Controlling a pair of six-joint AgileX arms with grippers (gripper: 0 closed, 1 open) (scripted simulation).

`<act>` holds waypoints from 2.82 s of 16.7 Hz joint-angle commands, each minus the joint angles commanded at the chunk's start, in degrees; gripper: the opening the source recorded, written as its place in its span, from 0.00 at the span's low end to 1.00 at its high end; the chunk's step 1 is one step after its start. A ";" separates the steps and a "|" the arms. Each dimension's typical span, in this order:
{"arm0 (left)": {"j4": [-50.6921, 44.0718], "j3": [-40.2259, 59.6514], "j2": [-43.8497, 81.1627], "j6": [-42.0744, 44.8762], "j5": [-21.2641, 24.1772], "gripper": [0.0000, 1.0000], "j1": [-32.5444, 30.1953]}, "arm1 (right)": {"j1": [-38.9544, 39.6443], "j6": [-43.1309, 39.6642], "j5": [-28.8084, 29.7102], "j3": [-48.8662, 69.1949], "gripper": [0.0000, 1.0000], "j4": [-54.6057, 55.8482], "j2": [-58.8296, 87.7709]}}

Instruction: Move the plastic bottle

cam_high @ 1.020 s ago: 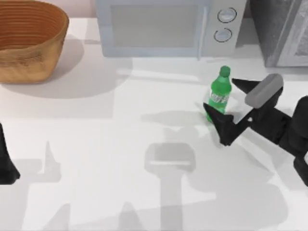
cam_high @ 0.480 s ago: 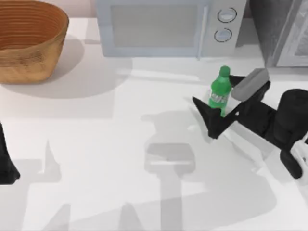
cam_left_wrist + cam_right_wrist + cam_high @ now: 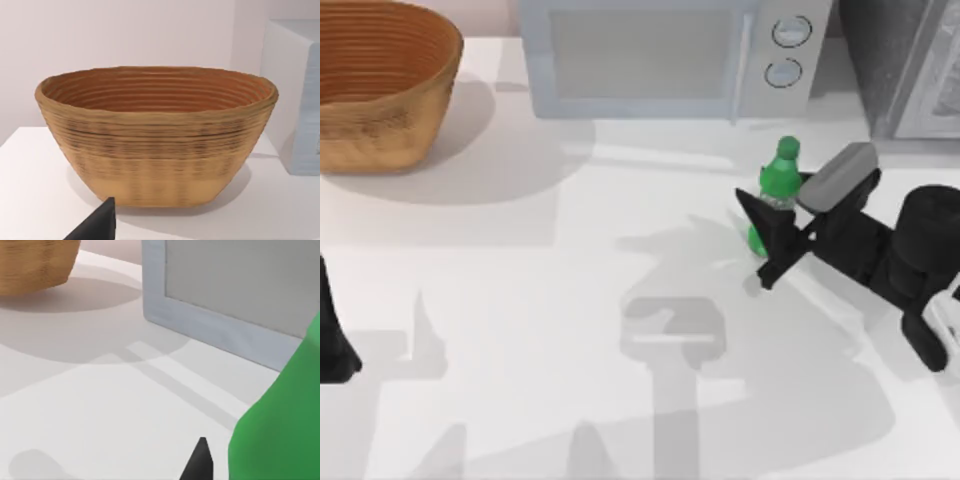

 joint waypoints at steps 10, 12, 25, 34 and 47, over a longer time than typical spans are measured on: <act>0.00 0.00 0.00 0.00 0.00 1.00 0.00 | 0.00 0.00 0.00 0.00 0.00 0.00 0.00; 0.00 0.00 0.00 0.00 0.00 1.00 0.00 | -0.11 0.07 -0.01 -0.05 0.00 0.00 -0.06; 0.00 0.00 0.00 0.00 0.00 1.00 0.00 | -33.45 -27.40 -32.70 9.66 0.00 -43.07 -3.68; 0.00 0.00 0.00 0.00 0.00 1.00 0.00 | -58.58 -49.68 -56.34 16.26 0.00 -74.52 -11.31; 0.00 0.00 0.00 0.00 0.00 1.00 0.00 | -55.67 -39.65 -54.42 14.59 0.00 -60.84 -6.84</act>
